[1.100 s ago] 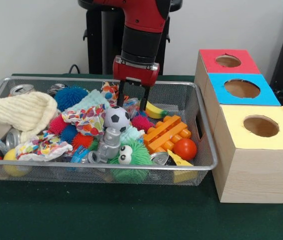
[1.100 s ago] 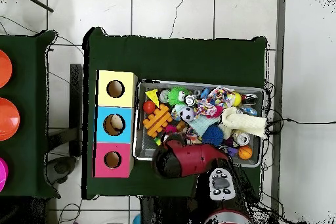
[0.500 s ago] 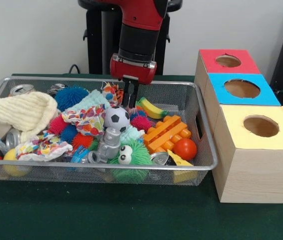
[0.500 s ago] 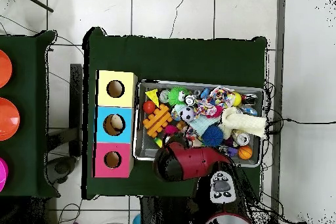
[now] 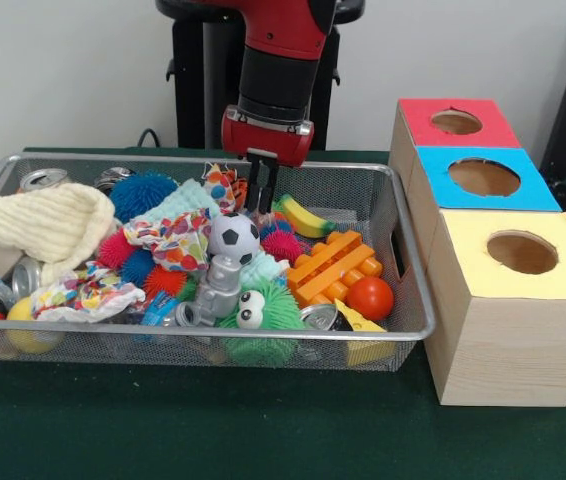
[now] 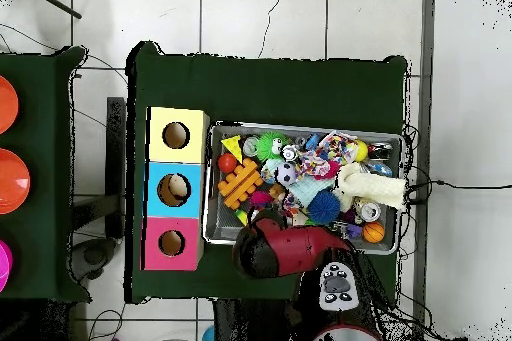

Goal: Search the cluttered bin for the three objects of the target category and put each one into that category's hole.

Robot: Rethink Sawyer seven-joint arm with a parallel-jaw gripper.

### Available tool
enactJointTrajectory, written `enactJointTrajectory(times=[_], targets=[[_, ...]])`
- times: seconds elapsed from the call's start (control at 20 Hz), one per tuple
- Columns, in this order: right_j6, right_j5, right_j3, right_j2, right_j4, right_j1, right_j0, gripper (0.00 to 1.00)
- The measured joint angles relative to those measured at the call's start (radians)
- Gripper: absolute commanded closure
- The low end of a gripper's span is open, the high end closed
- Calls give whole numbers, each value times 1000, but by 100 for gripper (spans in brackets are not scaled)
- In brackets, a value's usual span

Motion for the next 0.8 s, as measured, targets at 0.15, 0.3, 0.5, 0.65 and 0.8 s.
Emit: enactJointTrajectory(times=[0.15, 0.3, 0.5, 0.65, 0.8], targets=[[0, 0, 0, 0, 0, 0, 0, 100], [0, 0, 1, 0, 0, -1, 0, 100], [0, 0, 10, 1, 0, -12, -1, 100], [0, 1, 18, 3, 0, -24, -4, 100], [0, 16, 31, 13, 0, -52, -13, 100]])
